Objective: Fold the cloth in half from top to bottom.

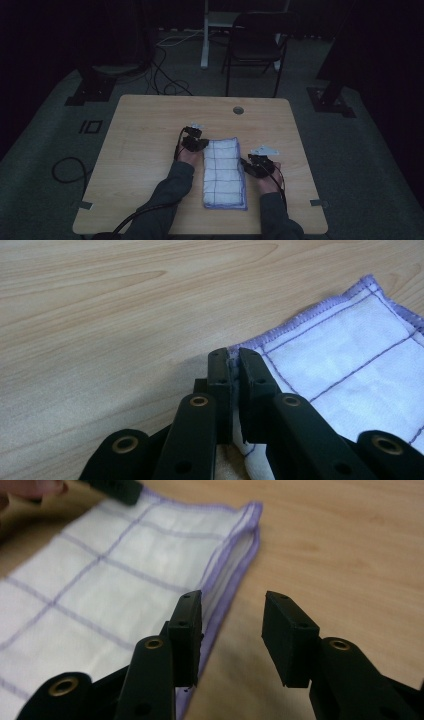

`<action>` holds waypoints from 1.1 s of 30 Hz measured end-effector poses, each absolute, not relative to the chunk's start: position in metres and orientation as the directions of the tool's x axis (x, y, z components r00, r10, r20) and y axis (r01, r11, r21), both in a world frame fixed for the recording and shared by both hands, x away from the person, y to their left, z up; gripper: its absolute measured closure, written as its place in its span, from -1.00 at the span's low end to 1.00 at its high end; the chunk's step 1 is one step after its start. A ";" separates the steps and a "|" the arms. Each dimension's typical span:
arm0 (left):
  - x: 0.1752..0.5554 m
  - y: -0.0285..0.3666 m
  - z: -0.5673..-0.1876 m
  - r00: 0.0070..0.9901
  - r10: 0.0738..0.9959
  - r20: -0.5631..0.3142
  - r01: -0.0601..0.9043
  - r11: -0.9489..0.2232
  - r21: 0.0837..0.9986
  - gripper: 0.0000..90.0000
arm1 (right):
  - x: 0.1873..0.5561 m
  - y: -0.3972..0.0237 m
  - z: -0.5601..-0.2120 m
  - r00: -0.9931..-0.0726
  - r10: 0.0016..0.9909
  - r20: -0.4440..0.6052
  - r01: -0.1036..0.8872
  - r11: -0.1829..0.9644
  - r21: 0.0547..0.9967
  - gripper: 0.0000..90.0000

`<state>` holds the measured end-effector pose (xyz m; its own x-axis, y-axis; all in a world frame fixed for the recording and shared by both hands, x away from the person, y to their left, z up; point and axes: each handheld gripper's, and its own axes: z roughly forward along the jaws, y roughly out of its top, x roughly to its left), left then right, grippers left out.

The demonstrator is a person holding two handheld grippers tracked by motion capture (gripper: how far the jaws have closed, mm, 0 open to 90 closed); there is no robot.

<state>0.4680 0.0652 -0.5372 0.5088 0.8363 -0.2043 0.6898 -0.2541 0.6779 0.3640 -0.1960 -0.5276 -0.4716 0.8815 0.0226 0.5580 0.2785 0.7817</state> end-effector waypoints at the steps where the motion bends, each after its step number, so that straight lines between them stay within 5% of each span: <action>1: 0.468 0.065 -0.537 0.509 0.836 -0.204 0.690 -0.254 0.678 0.91 | 0.364 -0.196 -0.528 -0.472 0.882 0.023 0.558 0.278 0.782 0.34; 18: 0.475 0.063 -0.537 0.512 0.839 -0.185 0.679 -0.264 0.685 0.88 | 0.436 -0.185 -0.527 -0.423 0.896 0.136 0.602 0.165 0.781 0.27; 33: 0.478 0.059 -0.535 0.515 0.846 -0.133 0.667 -0.299 0.683 0.84 | 0.464 -0.168 -0.541 -0.427 0.898 0.102 0.648 0.225 0.727 0.21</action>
<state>0.4785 0.0586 -0.5354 0.5155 0.8465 -0.1333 0.6670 -0.2987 0.6826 0.4644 -0.1679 -0.5410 -0.4271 0.8984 0.1023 0.6481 0.2253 0.7274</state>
